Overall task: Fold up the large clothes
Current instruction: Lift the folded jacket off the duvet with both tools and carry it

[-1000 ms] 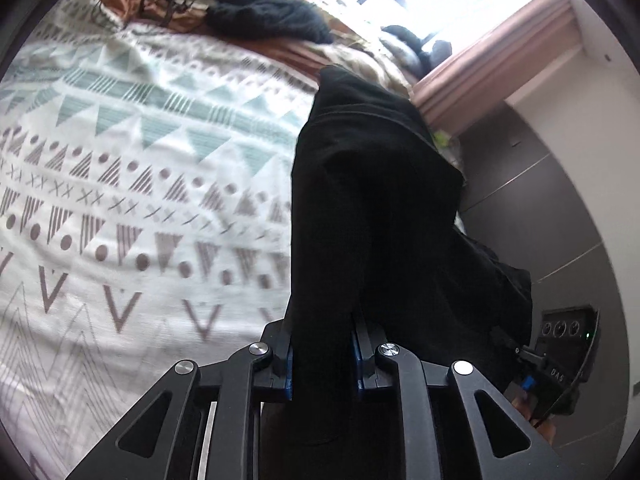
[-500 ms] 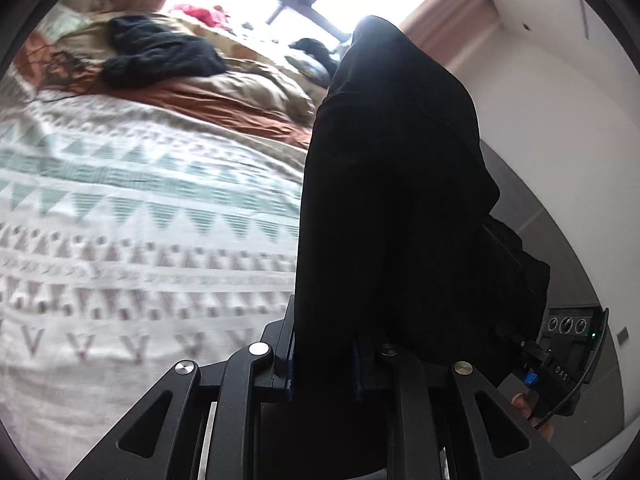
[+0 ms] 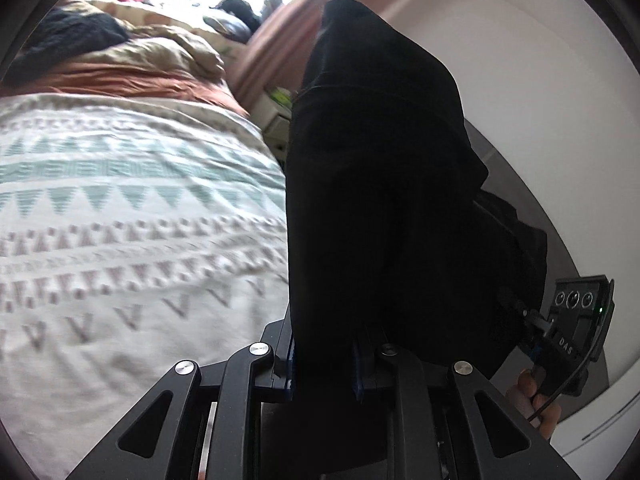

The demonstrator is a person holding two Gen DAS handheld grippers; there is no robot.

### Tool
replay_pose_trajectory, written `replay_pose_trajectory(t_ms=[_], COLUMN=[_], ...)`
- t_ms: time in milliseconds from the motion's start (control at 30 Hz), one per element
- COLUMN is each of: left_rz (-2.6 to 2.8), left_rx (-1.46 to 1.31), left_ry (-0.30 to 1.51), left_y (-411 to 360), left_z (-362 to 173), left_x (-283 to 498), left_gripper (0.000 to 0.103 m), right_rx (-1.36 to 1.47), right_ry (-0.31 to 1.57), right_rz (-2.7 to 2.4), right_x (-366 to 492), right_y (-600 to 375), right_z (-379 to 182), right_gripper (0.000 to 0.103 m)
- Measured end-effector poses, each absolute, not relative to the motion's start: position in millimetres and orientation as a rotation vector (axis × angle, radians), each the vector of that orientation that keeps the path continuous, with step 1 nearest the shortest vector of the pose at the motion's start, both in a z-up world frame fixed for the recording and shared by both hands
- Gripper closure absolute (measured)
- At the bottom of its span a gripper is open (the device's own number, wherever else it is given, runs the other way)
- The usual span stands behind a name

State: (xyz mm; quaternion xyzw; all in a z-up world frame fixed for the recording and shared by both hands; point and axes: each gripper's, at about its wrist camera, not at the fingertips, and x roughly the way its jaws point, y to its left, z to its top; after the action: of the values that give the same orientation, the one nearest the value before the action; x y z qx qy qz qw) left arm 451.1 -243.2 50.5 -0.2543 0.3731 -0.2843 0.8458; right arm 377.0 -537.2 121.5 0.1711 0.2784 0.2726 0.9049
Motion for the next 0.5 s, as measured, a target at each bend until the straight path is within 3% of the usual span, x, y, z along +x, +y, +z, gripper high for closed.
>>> replay_pose_trajectory(t_ms=[500], left_rz=[-0.788], left_rx=[-0.461], left_ry=[0.913], left_y=[-405], left_z=[28], left_x=[490], left_gripper=[0.082], right_rx=[0.312], right_ry=[0.600], right_rz=[0.320], right_x=[378], right_y=[-666], right_z=[124], right_gripper=[0.088])
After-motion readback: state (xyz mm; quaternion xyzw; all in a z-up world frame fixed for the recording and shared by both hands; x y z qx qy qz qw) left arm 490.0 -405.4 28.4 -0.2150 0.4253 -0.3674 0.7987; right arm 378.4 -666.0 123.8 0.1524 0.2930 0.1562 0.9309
